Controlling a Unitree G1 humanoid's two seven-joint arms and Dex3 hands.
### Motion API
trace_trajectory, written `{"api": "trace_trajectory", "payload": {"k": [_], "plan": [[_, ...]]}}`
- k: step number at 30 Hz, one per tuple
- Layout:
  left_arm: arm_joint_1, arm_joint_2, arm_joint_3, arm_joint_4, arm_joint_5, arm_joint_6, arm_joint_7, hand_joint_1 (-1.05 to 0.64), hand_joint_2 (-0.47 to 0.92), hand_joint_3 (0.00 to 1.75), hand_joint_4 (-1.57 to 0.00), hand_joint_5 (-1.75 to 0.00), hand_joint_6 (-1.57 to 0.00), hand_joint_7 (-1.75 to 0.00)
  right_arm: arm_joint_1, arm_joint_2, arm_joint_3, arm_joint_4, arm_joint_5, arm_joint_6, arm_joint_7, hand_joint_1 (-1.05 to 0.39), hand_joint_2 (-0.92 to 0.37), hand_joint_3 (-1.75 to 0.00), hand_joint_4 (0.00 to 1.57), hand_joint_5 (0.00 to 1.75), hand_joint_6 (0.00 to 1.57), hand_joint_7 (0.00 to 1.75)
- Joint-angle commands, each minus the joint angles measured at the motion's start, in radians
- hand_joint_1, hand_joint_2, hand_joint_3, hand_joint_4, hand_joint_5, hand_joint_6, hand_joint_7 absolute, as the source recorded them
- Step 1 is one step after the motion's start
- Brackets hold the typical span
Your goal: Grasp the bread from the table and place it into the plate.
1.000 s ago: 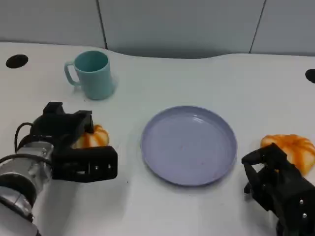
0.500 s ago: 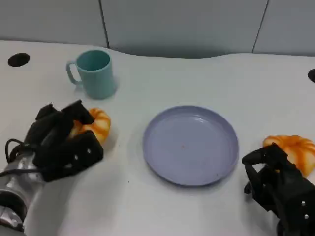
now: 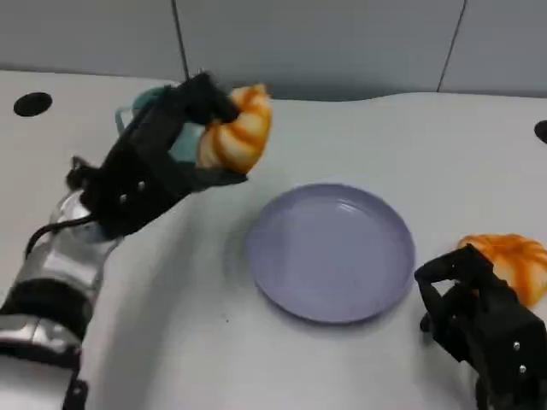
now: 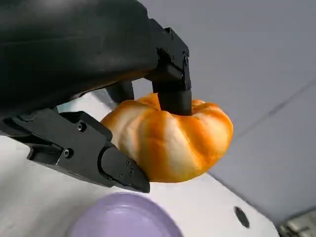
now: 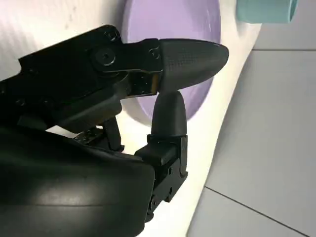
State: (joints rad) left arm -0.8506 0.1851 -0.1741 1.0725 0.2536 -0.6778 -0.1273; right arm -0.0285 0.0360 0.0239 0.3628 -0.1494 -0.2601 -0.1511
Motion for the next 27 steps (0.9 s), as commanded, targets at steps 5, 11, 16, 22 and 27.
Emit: {"api": "trace_trajectory", "payload": {"k": [5, 11, 16, 22, 27], "plan": [[-0.142, -0.112, -0.129, 0.110, 0.157, 0.103, 0.049, -0.14, 0.81, 0.13, -0.93, -1.75, -0.71, -1.75, -0.016, -0.025, -0.013, 0.030, 0.006, -0.016, 0.004, -0.24, -0.92, -0.47, 0.64, 1.75, 0.38, 1.63], [-0.166, -0.164, -0.168, 0.162, 0.196, 0.177, 0.037, -0.14, 0.80, 0.15, -0.91, -1.75, -0.69, -1.75, -0.023, -0.020, -0.014, 0.024, 0.009, 0.010, 0.005, -0.23, -0.92, -0.48, 0.62, 1.75, 0.37, 1.62], [-0.171, -0.162, -0.219, 0.177, 0.251, 0.197, 0.043, -0.14, 0.79, 0.16, -0.91, -1.75, -0.70, -1.75, -0.022, -0.017, -0.013, 0.014, 0.010, 0.024, 0.005, -0.23, -0.92, -0.48, 0.62, 1.75, 0.37, 1.61], [-0.200, -0.133, -0.371, 0.193, 0.410, 0.212, 0.032, -0.57, 0.89, 0.02, -0.33, -0.98, -0.49, -0.64, -0.022, -0.019, -0.009, 0.016, 0.001, 0.022, 0.002, -0.23, -0.92, -0.47, 0.58, 1.75, 0.37, 1.59], [-0.199, -0.124, -0.422, 0.189, 0.461, 0.199, 0.049, -0.67, 0.90, 0.00, -0.21, -0.47, -0.47, -0.05, -0.018, -0.009, -0.008, 0.005, 0.003, 0.033, -0.004, -0.22, -0.92, -0.47, 0.61, 1.75, 0.37, 1.58]]}}
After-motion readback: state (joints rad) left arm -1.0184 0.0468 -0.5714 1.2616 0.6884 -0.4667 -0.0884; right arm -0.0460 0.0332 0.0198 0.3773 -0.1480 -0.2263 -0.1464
